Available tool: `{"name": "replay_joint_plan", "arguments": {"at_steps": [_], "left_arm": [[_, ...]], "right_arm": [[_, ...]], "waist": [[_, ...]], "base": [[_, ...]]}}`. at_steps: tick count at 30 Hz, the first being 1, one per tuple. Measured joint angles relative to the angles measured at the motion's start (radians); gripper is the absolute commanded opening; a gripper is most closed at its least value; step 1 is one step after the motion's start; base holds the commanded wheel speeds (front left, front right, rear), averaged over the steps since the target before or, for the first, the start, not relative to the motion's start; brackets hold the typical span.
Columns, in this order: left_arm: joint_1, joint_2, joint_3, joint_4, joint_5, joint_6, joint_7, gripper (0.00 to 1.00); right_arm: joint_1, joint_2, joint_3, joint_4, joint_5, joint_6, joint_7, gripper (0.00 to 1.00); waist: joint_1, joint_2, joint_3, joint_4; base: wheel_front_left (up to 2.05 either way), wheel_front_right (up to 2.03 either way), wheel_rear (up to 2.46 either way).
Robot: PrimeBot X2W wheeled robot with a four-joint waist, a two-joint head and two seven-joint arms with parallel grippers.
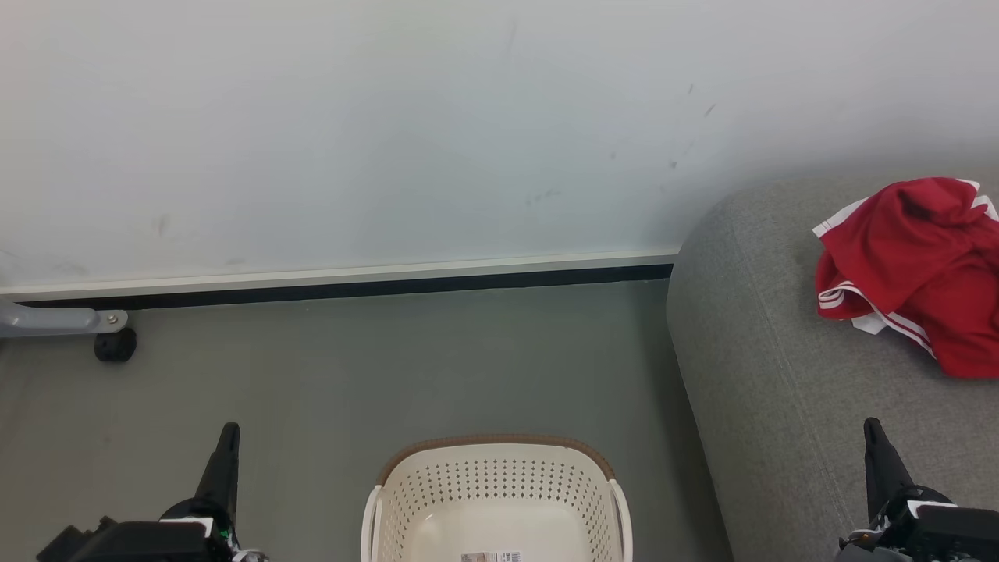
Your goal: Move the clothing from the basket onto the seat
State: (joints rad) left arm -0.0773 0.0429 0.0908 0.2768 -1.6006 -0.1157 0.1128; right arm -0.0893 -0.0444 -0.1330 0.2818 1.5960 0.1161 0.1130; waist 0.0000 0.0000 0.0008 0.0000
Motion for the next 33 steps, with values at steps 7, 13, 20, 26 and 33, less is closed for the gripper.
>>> {"name": "replay_joint_plan", "arguments": {"at_steps": [7,13,20,26,33], "left_arm": [[0.0,0.0,0.0,0.0,0.0,0.0,0.0,0.0],[0.0,0.0,0.0,0.0,0.0,0.0,0.0,0.0],[0.0,0.0,0.0,0.0,0.0,0.0,0.0,0.0],[0.0,0.0,0.0,0.001,0.0,0.0,0.0,0.0],[0.0,0.0,0.0,0.001,0.0,0.0,0.0,0.0]], "right_arm": [[0.0,0.0,0.0,0.0,0.0,0.0,0.0,0.0],[0.0,0.0,0.0,0.0,0.0,0.0,0.0,0.0],[0.0,0.0,0.0,0.0,0.0,0.002,0.0,0.0],[0.0,0.0,0.0,0.0,0.0,0.003,0.0,0.0],[0.0,0.0,0.0,0.0,0.001,0.003,0.0,0.0]], "waist": [[0.0,0.0,0.0,0.0],[0.0,0.0,0.0,0.0],[0.0,0.0,0.0,0.0],[0.0,0.0,0.0,0.0],[0.0,0.0,0.0,0.0]], "base": [[0.0,0.0,0.0],[0.0,0.0,0.0],[0.0,0.0,0.0],[0.0,0.0,0.0],[0.0,0.0,0.0]]}}
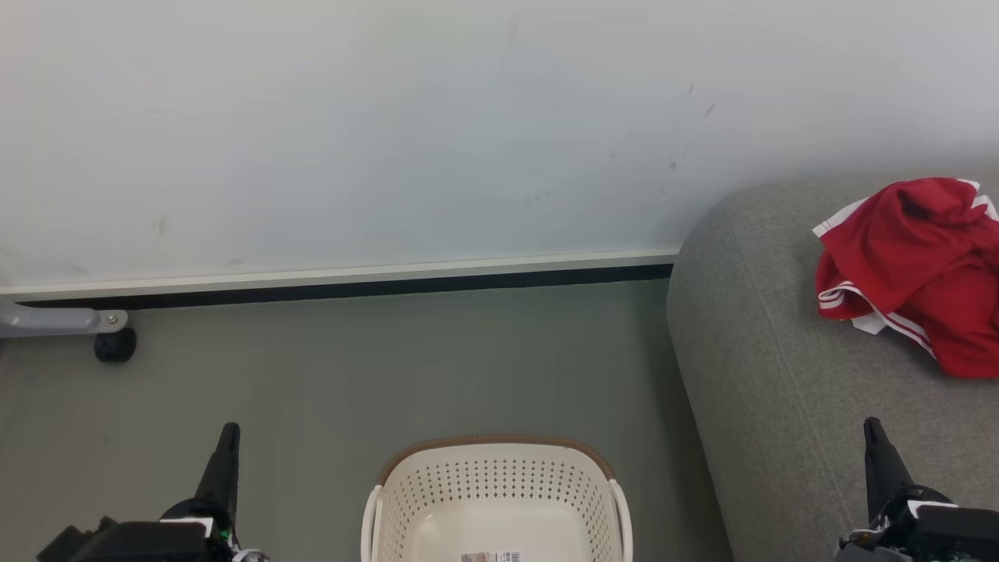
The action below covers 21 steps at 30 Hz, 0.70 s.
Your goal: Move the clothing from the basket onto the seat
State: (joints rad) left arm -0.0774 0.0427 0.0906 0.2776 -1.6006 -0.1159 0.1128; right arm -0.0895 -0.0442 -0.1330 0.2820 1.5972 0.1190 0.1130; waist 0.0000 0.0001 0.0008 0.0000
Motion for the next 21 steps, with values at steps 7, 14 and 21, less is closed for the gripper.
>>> {"name": "replay_joint_plan", "arguments": {"at_steps": [7,14,21], "left_arm": [[0.0,0.0,0.0,0.0,0.0,0.0,0.0,0.0],[0.0,0.0,0.0,0.0,0.0,0.0,0.0,0.0],[0.0,0.0,0.0,0.001,0.0,-0.002,0.0,0.0]], "right_arm": [[0.0,0.0,0.0,0.0,0.0,0.0,0.0,0.0],[0.0,0.0,0.0,0.0,0.0,0.0,0.0,0.0],[0.0,0.0,0.0,0.0,0.0,0.0,0.0,0.0]], "waist": [[0.0,-0.0001,0.0,0.0],[0.0,0.0,0.0,0.0],[0.0,0.0,0.0,0.0]], "base": [[0.0,0.0,0.0],[0.0,0.0,0.0],[0.0,0.0,0.0]]}}
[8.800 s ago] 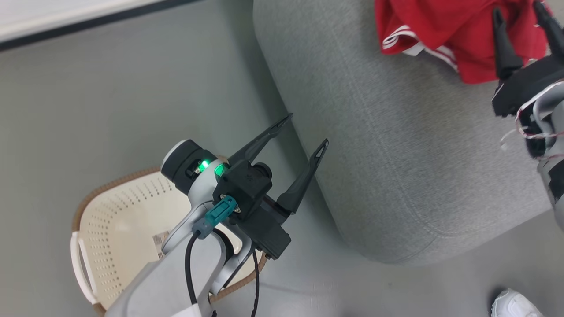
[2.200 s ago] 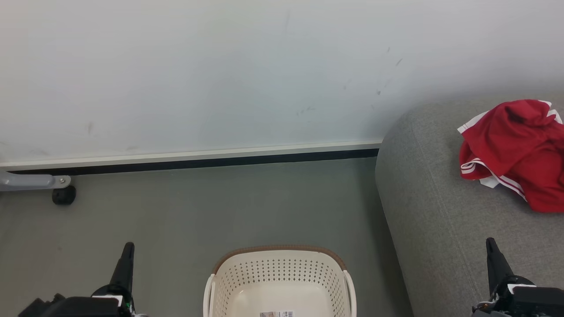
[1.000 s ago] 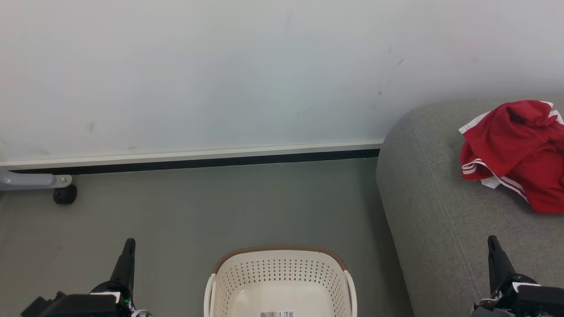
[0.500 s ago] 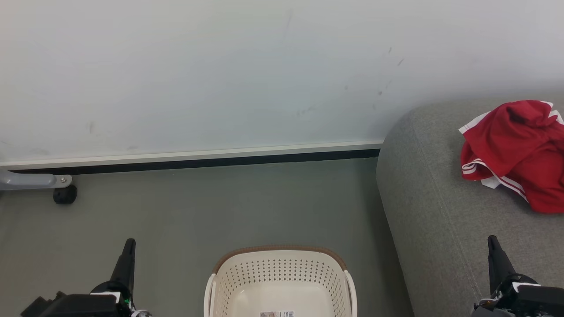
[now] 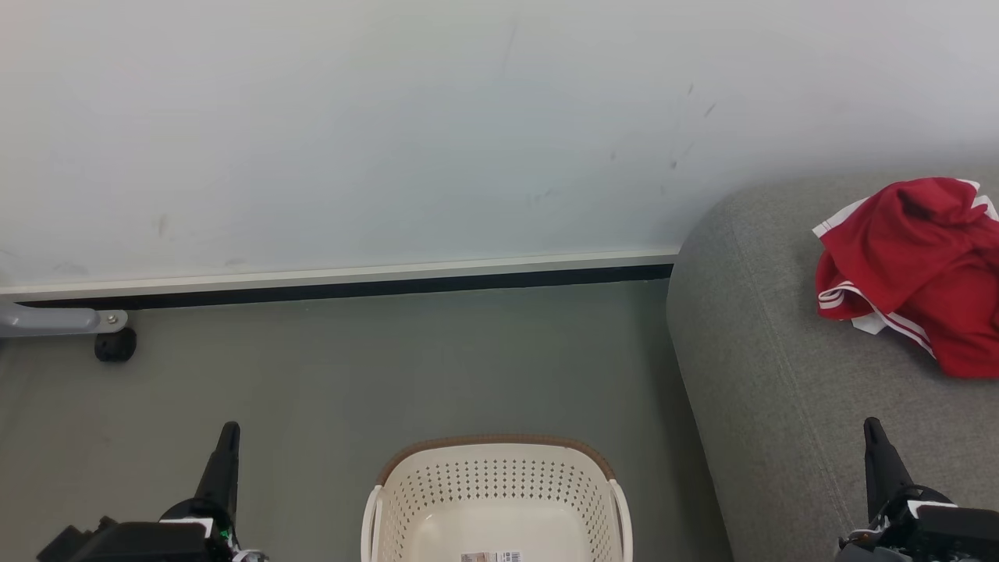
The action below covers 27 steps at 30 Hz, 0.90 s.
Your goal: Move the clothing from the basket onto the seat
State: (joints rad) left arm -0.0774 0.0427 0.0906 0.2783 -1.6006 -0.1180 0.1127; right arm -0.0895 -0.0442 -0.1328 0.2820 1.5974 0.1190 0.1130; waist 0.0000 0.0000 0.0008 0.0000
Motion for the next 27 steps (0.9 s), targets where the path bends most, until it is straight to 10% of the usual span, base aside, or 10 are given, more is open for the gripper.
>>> {"name": "replay_joint_plan", "arguments": {"at_steps": [27], "left_arm": [[0.0,0.0,0.0,0.001,0.0,-0.005,0.0,0.0]], "right_arm": [[0.0,0.0,0.0,0.0,0.0,0.0,0.0,0.0]], "waist": [[0.0,0.0,0.0,0.0]], "base": [[0.0,0.0,0.0]]}}
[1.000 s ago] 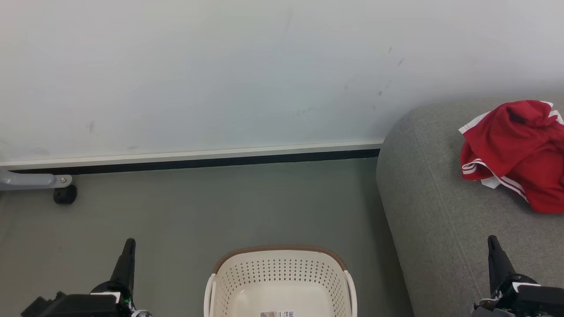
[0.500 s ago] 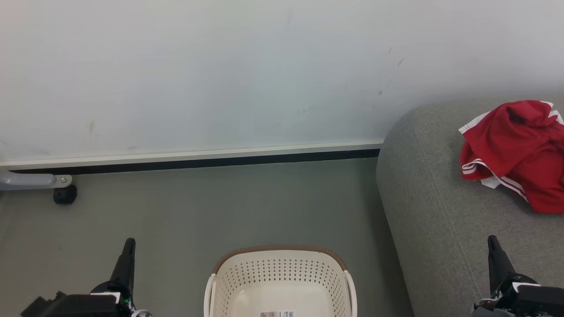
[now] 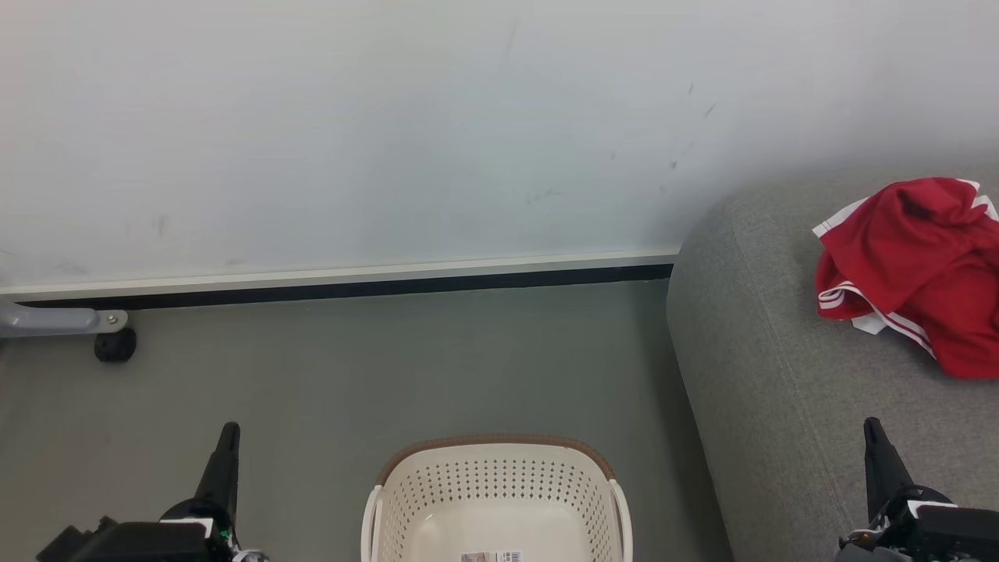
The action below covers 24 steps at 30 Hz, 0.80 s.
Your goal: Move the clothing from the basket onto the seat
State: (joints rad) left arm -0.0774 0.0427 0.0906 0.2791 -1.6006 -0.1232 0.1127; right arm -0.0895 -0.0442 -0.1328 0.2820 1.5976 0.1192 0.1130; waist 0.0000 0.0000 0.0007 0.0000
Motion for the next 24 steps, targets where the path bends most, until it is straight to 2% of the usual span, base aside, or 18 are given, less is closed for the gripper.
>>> {"name": "replay_joint_plan", "arguments": {"at_steps": [24], "left_arm": [[0.0,0.0,0.0,0.0,0.0,0.0,0.0,0.0]], "right_arm": [[0.0,0.0,0.0,0.0,0.001,0.0,0.0,0.0]], "waist": [[0.0,0.0,0.0,0.0]], "base": [[0.0,0.0,0.0]]}}
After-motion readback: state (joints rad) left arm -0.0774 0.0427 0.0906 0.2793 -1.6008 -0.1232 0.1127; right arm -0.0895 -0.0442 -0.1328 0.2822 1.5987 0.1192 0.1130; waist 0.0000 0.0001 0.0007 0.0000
